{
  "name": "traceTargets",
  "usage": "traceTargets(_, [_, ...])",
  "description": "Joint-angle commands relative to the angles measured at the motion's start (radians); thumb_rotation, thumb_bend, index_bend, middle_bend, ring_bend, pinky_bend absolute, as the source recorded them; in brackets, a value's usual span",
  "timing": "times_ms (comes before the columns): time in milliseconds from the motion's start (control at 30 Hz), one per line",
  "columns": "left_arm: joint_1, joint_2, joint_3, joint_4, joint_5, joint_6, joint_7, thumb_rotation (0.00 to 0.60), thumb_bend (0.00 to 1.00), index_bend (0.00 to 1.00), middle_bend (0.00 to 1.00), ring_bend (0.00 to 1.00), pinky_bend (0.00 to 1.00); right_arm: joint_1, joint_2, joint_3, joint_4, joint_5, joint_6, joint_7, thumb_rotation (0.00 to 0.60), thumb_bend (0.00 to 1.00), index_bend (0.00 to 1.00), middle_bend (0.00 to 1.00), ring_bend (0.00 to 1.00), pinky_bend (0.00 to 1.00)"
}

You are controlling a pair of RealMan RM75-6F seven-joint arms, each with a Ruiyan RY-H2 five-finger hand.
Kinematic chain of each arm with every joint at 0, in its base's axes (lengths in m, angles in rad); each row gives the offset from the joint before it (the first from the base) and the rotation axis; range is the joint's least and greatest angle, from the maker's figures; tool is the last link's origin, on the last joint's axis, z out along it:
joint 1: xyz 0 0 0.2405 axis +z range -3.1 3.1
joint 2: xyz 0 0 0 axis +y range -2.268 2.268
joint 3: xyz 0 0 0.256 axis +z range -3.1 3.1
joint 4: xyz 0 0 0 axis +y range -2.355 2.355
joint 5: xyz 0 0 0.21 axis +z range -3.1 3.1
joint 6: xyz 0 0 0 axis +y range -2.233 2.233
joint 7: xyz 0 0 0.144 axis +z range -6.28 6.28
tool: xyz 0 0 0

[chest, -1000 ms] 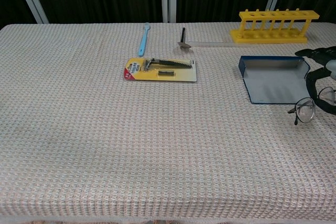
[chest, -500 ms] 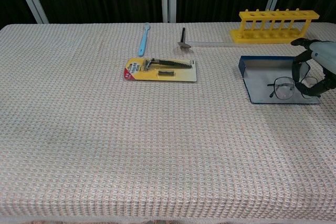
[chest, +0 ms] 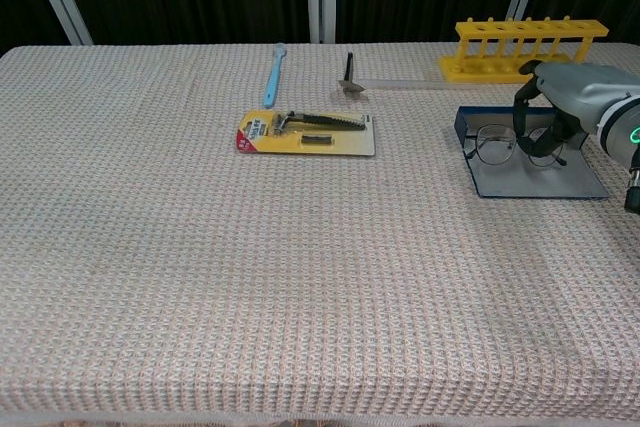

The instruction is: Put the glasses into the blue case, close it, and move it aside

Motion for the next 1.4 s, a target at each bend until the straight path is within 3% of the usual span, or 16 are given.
traceTargets(33, [-0.001,0.000,-0.001,0.003,0.000,-0.001,-0.005,0.565,0.16,0.05,0.05,0.08,0.19,0.029,-0.024,0.013,0.036,0.042,0.014,-0.033,0.600,0.45,0.65,0.00,0.00,0.00])
traceTargets(1133, [0.000,-0.001,0.000,0.022,-0.008,-0.008,-0.021,0.565,0.16,0.05,0.05,0.08,0.20,0.122,-0.103,0.010,0.236,0.110,-0.001,-0.029,0.600,0.45,0.64,0.00,0.00,0.00])
traceTargets(1400, [0.001,-0.002,0.000,0.024,-0.011,-0.012,-0.022,0.562,0.16,0.05,0.05,0.08,0.20,0.129,-0.121,-0.001,0.276,0.091,-0.001,-0.018,0.600,0.45,0.52,0.00,0.00,0.00])
